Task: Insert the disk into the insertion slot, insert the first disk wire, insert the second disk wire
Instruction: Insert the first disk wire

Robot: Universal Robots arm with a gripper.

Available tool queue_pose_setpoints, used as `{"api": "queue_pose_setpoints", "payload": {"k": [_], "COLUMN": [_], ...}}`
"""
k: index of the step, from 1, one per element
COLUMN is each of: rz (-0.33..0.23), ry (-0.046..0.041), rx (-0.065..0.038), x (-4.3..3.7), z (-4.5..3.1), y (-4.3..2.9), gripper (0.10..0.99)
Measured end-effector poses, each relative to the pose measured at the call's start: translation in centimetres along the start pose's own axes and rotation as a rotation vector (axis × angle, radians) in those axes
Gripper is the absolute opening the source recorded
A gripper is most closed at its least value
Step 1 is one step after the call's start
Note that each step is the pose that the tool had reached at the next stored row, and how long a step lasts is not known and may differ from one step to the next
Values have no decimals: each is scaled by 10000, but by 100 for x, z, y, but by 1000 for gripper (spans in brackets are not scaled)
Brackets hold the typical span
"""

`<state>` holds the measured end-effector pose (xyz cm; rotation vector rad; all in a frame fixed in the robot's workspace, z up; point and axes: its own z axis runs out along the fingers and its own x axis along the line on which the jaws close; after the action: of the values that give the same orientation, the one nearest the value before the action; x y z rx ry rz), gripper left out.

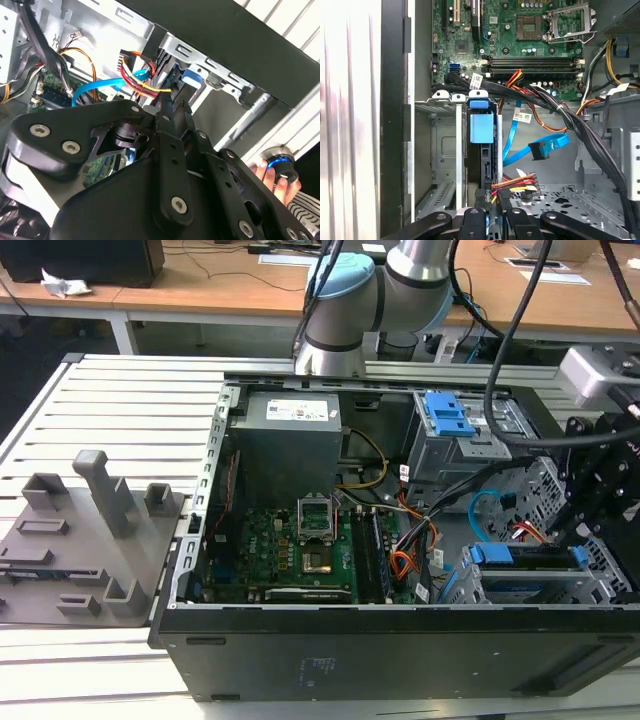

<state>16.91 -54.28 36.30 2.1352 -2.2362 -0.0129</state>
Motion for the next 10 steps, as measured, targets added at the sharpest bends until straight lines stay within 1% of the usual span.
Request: {"api": "queue_pose_setpoints", "payload": {"k": [1,3,4,5,6,7,8,10], "rz": [0,0,0,0,0,0,0,0], "ry": [0,0,1,0,0,2,-1,1], "rx": [0,0,0,0,0,0,0,0], "x": [3,5,8,10,11,13,15,16], "z": [-89,-164,-258,-317,-350,-426,-483,-519], "y": [4,7,10,13,14,17,19,21], "gripper": [235,235,235,235,235,235,235,235]}}
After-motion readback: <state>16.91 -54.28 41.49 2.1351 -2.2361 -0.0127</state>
